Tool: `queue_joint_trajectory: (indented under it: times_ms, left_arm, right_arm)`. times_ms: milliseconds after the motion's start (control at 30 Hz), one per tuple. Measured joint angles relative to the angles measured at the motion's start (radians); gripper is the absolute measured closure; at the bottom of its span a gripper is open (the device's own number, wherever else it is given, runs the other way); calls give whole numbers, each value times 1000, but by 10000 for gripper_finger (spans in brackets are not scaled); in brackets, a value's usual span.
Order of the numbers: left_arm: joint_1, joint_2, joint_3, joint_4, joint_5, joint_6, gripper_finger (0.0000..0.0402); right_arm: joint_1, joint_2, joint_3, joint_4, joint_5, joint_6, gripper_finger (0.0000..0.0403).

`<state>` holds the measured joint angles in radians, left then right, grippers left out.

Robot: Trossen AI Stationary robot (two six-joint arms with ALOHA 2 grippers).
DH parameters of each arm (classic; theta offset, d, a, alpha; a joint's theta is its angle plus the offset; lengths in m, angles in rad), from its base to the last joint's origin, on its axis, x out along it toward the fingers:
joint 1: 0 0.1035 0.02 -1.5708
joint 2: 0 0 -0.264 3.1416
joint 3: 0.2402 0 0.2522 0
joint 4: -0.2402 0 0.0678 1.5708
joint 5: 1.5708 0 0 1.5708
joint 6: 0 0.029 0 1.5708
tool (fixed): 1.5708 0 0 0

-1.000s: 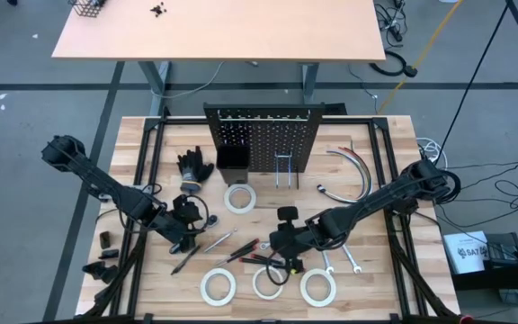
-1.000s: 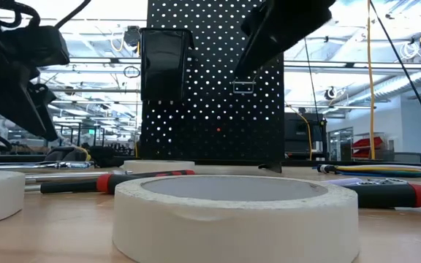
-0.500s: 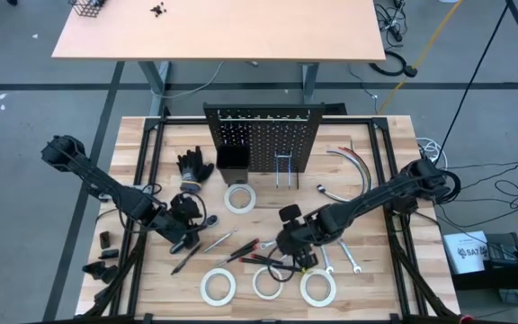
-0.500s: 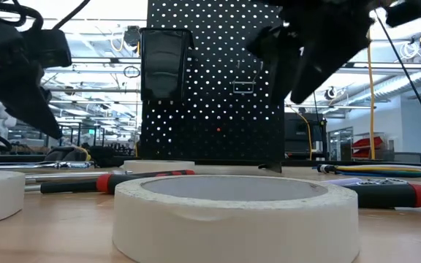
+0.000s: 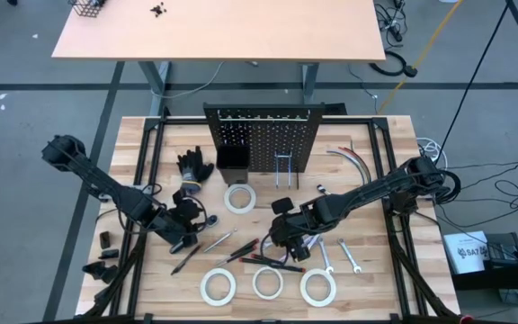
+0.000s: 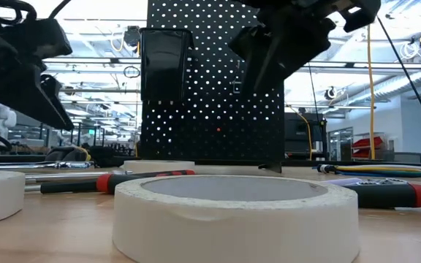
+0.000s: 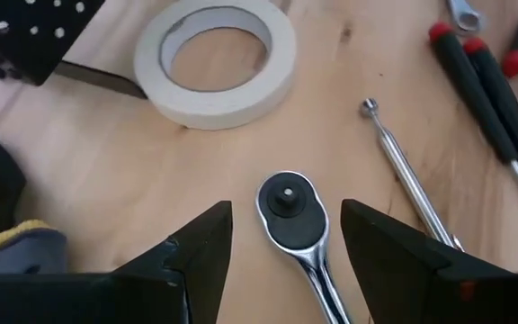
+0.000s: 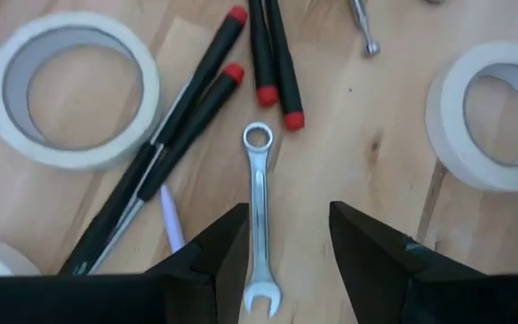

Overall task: Hang tools onto peg board
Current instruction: Put the gray ratchet wrench into the black bin on the peg board

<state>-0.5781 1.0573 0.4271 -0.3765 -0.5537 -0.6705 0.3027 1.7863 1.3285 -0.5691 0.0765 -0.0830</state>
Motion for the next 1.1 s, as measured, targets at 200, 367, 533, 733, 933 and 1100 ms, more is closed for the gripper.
queue_joint_trajectory:
  times_ms: [200,367,533,733,933,1100]
  left_arm:
    - [-31,0,-37,12,5,-4,190]
    - [-51,0,-95,166,49,-3,190]
    - [-53,0,-97,179,50,-3,190]
    - [-52,0,-97,196,49,-1,190]
    - [-43,-13,-97,196,68,7,190]
    - [16,-84,-94,194,138,-49,190]
  right_arm:
    - [8,0,0,23,0,143,254]
    - [29,0,0,7,6,211,254]
    - [57,0,-1,-63,23,378,254]
    - [81,0,-1,-108,163,618,254]
    - [116,0,-1,-158,159,657,254]
    - [133,0,-1,-260,159,699,254]
